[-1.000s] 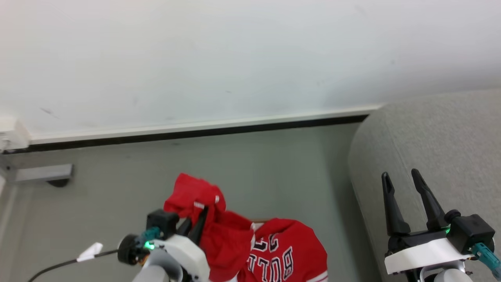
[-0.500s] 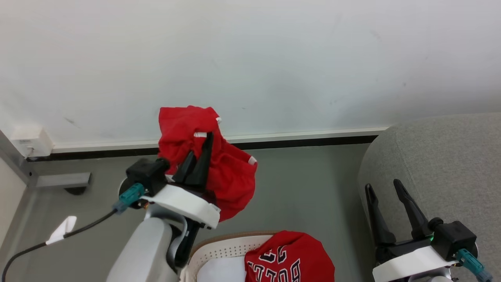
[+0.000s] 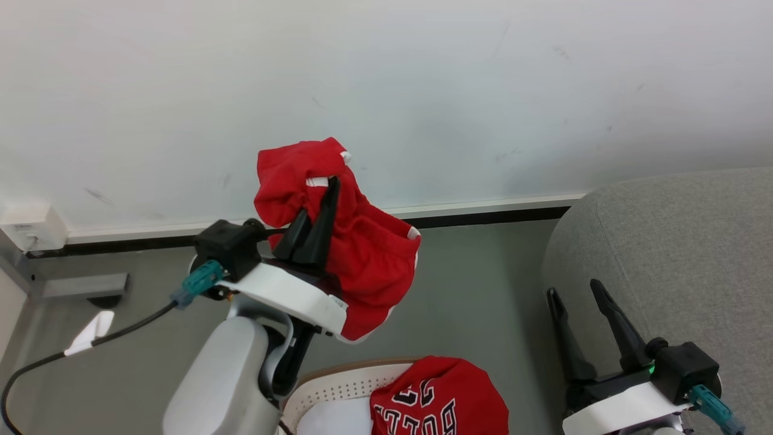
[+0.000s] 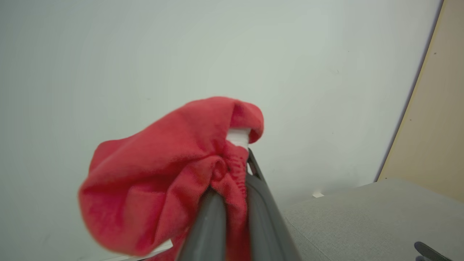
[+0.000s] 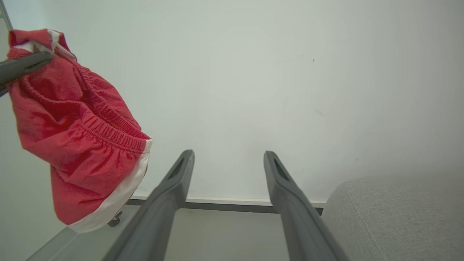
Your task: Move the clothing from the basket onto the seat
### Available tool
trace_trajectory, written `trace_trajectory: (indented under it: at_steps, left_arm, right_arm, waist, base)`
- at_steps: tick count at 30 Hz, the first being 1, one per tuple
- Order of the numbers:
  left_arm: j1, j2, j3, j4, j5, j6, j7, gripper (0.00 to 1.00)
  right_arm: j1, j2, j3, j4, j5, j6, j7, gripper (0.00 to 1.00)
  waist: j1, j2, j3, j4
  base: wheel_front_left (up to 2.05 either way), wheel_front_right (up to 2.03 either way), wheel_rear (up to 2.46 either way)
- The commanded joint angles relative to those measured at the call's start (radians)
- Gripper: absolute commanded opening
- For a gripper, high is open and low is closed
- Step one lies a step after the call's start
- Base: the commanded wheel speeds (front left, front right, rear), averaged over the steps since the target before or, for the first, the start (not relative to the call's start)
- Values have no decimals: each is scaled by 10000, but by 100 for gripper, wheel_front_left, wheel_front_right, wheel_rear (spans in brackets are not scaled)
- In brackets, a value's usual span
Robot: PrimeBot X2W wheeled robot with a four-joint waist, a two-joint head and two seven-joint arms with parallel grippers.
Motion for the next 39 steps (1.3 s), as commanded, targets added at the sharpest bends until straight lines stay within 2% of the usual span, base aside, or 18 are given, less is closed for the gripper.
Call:
trace_trajectory:
  at_steps: [1, 7, 12, 17, 20, 31, 39]
  left_arm:
    - [62, 59, 5, -5, -51, -10, 16, 0]
    - [-14, 31, -228, 164, -114, -17, 124, 0]
    - [-106, -41, -623, 334, -183, -34, 124, 0]
    - [-112, -145, -1171, 424, -366, -39, 42, 0]
    - [-67, -183, -1661, 471, -492, -46, 20, 0]
    - [-90, -226, -3527, 525, -1247, -51, -24, 0]
    - [-269, -227, -4297, 619, -1766, 7, -117, 0]
  right_arm:
    - [-77, -76, 93, -27, 75, -21, 9, 100]
    - [-372, -427, 1121, -33, 82, -21, 9, 100]
    - [-970, -908, 2713, 74, 459, -21, 9, 100]
    - [-1844, -1468, 4309, 680, 921, -21, 9, 100]
    - [-2353, -1583, 4858, 1157, 1148, -21, 9, 100]
    - [-3441, -1740, 6965, 2729, 2245, -21, 9, 100]
    - [-3930, -1344, 8708, 3892, 3572, -21, 30, 100]
  waist:
    - [1, -1, 1, -1]
    - [1, -1, -10, 141]
    - [1, -1, -50, 449]
    - [1, -1, -110, 888]
    - [1, -1, -159, 1211]
    - [1, -1, -460, 2483]
    - [1, -1, -652, 3090]
  base:
    - [0, 0, 0]
    - [0, 0, 0]
    - [0, 0, 0]
    - [0, 0, 0]
    - [0, 0, 0]
    - [0, 0, 0]
    - [0, 0, 0]
